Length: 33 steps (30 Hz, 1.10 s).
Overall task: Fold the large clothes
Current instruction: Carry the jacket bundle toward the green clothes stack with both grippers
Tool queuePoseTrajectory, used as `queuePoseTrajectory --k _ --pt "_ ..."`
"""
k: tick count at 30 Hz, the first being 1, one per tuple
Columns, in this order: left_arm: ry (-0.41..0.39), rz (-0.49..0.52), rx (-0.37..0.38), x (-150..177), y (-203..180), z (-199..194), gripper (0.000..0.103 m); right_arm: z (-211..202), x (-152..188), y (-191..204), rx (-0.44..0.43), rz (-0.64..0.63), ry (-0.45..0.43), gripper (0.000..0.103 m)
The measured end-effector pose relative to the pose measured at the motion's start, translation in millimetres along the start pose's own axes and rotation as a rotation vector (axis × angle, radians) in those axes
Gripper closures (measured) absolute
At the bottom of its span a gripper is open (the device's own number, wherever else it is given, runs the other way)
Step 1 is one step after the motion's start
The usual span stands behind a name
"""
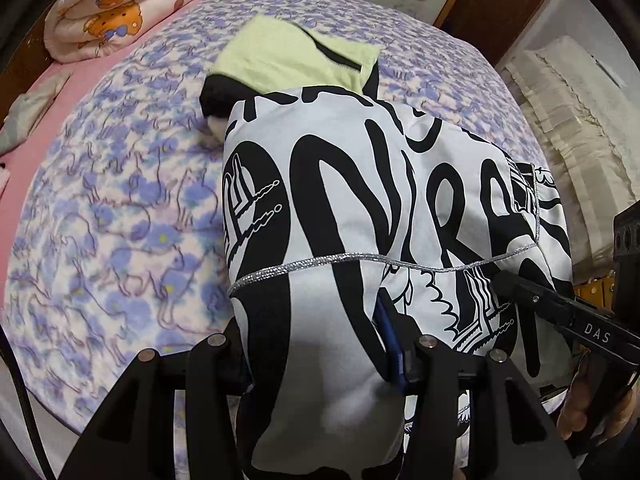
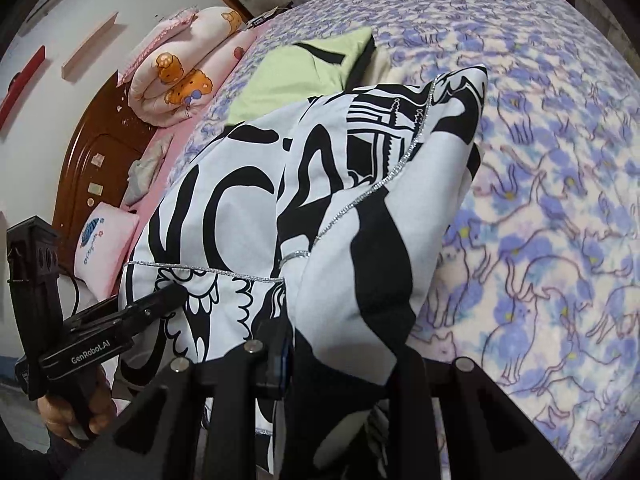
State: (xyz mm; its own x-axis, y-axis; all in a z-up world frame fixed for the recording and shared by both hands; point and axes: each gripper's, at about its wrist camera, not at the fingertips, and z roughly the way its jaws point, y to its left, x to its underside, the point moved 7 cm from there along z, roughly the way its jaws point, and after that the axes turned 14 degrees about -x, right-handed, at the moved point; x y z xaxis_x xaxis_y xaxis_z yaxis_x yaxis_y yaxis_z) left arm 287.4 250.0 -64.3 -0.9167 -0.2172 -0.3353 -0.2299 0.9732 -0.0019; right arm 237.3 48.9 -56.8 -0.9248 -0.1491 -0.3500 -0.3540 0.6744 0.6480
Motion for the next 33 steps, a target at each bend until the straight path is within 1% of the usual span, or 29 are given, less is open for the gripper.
queuePoseTrajectory --k 4,6,7,10,12,13,15,16,19,21,24,26,28,29,30,31,32,33 --pt "-0.031 0.016 -0.001 -30.3 8.6 -21.2 0.054 -9.9 -28.0 22.6 -0.014 0.009 -0.029 0.08" --pt "-0.057 0.023 -0.004 -53.4 15.5 -26.6 0.054 -8.4 -47.6 31.7 -0.023 -0.001 -0.049 0.08" --pt "-0.066 0.026 -0.005 -61.6 17.8 -26.1 0.054 -6.1 -56.5 33.0 -0.028 -0.002 -0.057 0.08" --pt "-0.106 0.033 -0.013 -99.7 27.4 -18.3 0.054 8.4 -91.6 35.1 -0.041 -0.014 -0.082 0.08" --pt "-0.143 0.036 -0.017 -132.8 35.3 -6.5 0.054 20.7 -117.0 35.9 -0.047 -0.028 -0.103 0.08" --pt "-0.152 0.038 -0.017 -144.1 37.4 -1.7 0.054 28.0 -132.0 35.8 -0.045 -0.039 -0.114 0.08" --pt "-0.178 0.048 -0.019 -180.3 43.2 12.7 0.054 43.7 -163.1 33.8 -0.049 -0.058 -0.138 0.08" --pt "-0.189 0.055 -0.021 -192.0 43.0 17.6 0.054 49.4 -174.2 32.2 -0.051 -0.058 -0.144 0.08" --pt "-0.225 0.082 -0.012 -241.1 43.3 39.5 0.054 67.9 -215.6 24.0 -0.056 -0.074 -0.182 0.08" --pt "-0.259 0.104 -0.005 -274.1 42.7 58.2 0.054 79.7 -241.1 14.4 -0.076 -0.063 -0.207 0.08" --pt "-0.279 0.112 0.015 -309.7 41.9 92.6 0.054 101.4 -274.6 -6.1 -0.104 -0.051 -0.235 0.08" --pt "-0.274 0.113 0.016 -324.0 41.6 120.4 0.054 124.0 -291.5 -24.4 -0.11 -0.047 -0.237 0.079" --pt "-0.261 0.12 -0.012 -334.0 40.6 158.2 0.05 150.0 -300.9 -43.7 -0.101 -0.028 -0.213 0.079" --pt "-0.26 0.127 -0.032 -333.9 39.6 171.2 0.043 166.7 -302.6 -59.3 -0.079 -0.006 -0.194 0.075" --pt "-0.267 0.145 -0.066 -334.9 38.8 185.0 0.036 180.9 -301.7 -74.7 -0.056 0.028 -0.178 0.067" --pt "-0.267 0.152 -0.082 -333.8 39.3 192.5 0.032 188.8 -300.0 -84.0 -0.046 0.042 -0.173 0.063" --pt "-0.25 0.146 -0.082 -332.9 42.1 203.7 0.028 195.0 -298.3 -91.9 -0.047 0.055 -0.17 0.058" --pt "-0.234 0.126 -0.058 -331.1 46.1 210.7 0.026 196.1 -296.8 -94.2 -0.057 0.067 -0.171 0.057"
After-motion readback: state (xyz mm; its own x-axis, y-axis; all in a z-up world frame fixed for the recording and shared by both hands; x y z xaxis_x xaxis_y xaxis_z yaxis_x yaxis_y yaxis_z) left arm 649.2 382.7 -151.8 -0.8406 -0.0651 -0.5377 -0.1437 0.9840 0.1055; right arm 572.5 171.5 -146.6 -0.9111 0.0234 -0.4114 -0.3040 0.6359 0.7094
